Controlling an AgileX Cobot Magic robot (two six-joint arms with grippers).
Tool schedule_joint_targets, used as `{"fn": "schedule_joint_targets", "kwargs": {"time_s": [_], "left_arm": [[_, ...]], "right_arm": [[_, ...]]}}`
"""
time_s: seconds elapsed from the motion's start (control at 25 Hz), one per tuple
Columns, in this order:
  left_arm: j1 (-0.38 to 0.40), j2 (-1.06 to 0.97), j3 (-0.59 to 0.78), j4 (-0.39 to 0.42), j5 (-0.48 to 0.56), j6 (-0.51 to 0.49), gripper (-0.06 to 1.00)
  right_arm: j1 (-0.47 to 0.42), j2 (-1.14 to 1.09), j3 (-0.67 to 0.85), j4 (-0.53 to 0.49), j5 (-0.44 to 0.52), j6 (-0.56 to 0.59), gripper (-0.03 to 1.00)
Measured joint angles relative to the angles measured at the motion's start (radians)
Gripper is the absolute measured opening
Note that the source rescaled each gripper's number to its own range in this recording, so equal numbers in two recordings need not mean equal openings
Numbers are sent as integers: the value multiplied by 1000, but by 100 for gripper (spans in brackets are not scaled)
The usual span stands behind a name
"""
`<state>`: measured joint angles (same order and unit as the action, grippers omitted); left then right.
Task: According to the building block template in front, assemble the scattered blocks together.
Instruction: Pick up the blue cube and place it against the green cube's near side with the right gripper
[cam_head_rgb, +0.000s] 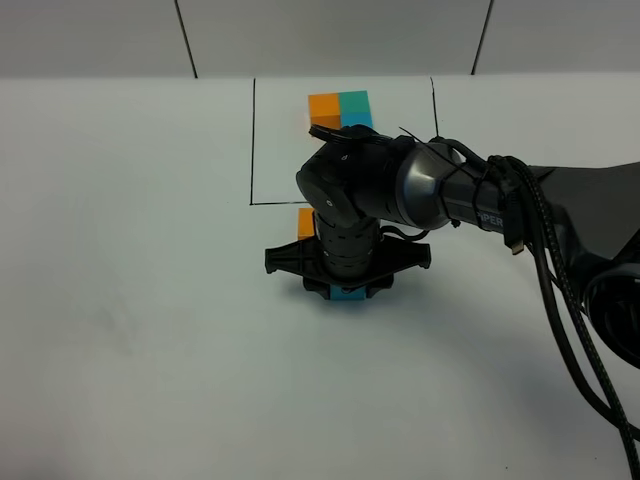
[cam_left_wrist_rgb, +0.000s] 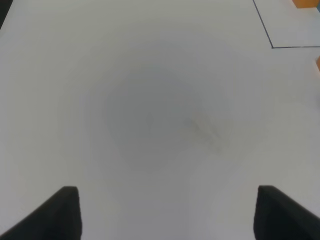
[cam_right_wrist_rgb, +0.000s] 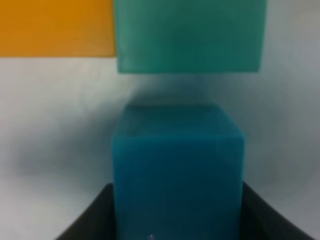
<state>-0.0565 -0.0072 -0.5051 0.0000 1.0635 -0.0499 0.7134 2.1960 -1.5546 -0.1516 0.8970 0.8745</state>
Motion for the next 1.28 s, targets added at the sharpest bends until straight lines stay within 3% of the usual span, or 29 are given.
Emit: {"fn": "schedule_joint_targets", "kwargs": {"time_s": [1.28], "left_arm": [[0, 0, 0, 0, 0, 1, 54]], "right_arm": [[-36, 18, -8, -22, -51, -25, 0]]}}
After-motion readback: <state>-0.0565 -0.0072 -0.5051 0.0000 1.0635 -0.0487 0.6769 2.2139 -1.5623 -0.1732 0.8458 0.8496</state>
